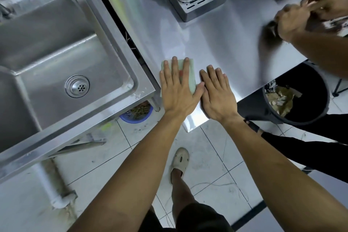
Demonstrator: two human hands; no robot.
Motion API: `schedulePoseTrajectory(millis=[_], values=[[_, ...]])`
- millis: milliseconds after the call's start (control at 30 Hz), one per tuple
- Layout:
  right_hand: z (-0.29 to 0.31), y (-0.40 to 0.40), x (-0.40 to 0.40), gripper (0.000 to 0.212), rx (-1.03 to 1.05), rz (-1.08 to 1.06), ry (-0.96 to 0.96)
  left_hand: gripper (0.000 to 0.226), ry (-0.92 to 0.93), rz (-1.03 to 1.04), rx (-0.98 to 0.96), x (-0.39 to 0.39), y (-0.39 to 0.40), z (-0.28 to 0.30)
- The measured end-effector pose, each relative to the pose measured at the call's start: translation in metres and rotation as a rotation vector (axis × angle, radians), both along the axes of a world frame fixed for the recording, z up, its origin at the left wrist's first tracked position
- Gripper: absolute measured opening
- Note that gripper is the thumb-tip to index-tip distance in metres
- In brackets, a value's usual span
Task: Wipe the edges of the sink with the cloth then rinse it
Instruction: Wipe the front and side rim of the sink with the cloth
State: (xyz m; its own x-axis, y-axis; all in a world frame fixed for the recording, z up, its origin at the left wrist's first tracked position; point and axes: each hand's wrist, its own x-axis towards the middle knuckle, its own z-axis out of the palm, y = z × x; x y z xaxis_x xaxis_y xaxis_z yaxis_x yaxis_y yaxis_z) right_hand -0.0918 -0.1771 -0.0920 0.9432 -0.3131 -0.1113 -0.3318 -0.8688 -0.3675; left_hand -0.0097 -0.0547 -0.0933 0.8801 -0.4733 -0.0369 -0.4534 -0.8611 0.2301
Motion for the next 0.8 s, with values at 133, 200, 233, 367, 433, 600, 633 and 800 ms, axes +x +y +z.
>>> schedulePoseTrajectory(millis=[133, 200, 233, 367, 433, 600, 633, 800], values=[[-0.002, 0.002, 0.000, 0.060, -0.014, -0.012, -0.003, 0.075, 0.001, -0.003, 0.040, 0.002, -0.003, -0.002], [-0.002, 0.002, 0.001, 0.059, -0.012, -0.018, -0.003, 0.073, 0.040, -0.046, 0.061, 0.005, -0.002, 0.002], [-0.001, 0.002, 0.001, 0.059, -0.013, -0.018, 0.000, 0.073, 0.058, -0.096, 0.084, 0.007, 0.001, 0.004], [-0.001, 0.005, 0.002, 0.059, -0.030, -0.019, -0.003, 0.068, 0.022, -0.238, 0.089, 0.025, 0.027, 0.022], [0.000, 0.006, 0.002, 0.059, -0.037, -0.013, 0.004, 0.067, -0.084, -0.195, 0.065, 0.032, 0.054, 0.031], [0.005, 0.014, 0.005, 0.061, -0.020, -0.041, 0.024, 0.071, 0.023, -0.029, 0.130, 0.022, 0.141, 0.020], [0.007, 0.019, 0.007, 0.062, -0.014, -0.044, 0.020, 0.073, 0.054, -0.019, 0.126, 0.018, 0.146, 0.016], [0.005, 0.035, 0.019, 0.057, -0.006, -0.013, -0.008, 0.061, 0.050, 0.056, 0.041, 0.018, 0.136, 0.007]])
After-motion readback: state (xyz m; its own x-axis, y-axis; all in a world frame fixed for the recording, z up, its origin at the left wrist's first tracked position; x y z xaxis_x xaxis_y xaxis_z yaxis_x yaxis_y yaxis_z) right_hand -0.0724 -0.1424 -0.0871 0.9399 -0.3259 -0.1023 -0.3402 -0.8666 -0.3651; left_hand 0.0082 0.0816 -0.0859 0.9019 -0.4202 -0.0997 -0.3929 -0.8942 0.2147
